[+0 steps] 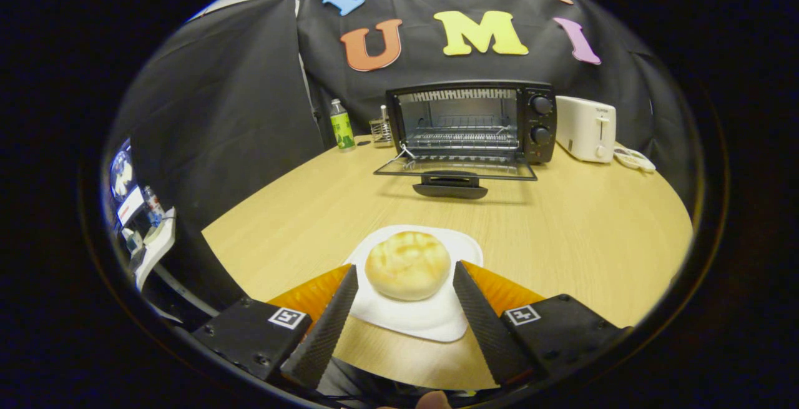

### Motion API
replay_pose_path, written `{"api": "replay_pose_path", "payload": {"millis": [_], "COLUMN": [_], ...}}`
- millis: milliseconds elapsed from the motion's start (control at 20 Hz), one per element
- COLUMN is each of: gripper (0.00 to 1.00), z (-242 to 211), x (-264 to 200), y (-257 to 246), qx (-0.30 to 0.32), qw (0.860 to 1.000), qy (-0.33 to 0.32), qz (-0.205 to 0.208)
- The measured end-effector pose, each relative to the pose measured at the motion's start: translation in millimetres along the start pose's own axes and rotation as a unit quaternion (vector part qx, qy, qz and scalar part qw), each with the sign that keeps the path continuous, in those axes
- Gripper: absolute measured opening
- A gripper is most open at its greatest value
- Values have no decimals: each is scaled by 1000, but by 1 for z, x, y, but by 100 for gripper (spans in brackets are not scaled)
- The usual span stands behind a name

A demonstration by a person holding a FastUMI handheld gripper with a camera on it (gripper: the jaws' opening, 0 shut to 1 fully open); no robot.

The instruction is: Open the toaster oven, put the food inside, and close the toaster oven door.

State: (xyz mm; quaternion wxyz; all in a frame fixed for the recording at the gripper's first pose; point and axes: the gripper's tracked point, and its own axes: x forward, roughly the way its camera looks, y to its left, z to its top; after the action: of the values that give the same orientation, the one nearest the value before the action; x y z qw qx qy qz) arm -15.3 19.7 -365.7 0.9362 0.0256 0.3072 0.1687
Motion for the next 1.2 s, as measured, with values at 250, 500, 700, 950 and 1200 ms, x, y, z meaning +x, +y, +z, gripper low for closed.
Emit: {"api": "replay_pose_path", "payload": {"millis": [250, 500, 700, 950, 1200], "gripper": [98, 93, 70, 55, 53], "z": [-9, -7, -8, 44, 110], "x": [16, 15, 16, -2, -13], "y": [-2, -3, -3, 2, -10], "qx": [-16, -21, 1, 66, 197], "qw": [999, 999, 999, 997, 974], "qy": [26, 34, 34, -26, -77], "qz": [-13, -13, -1, 32, 85]}}
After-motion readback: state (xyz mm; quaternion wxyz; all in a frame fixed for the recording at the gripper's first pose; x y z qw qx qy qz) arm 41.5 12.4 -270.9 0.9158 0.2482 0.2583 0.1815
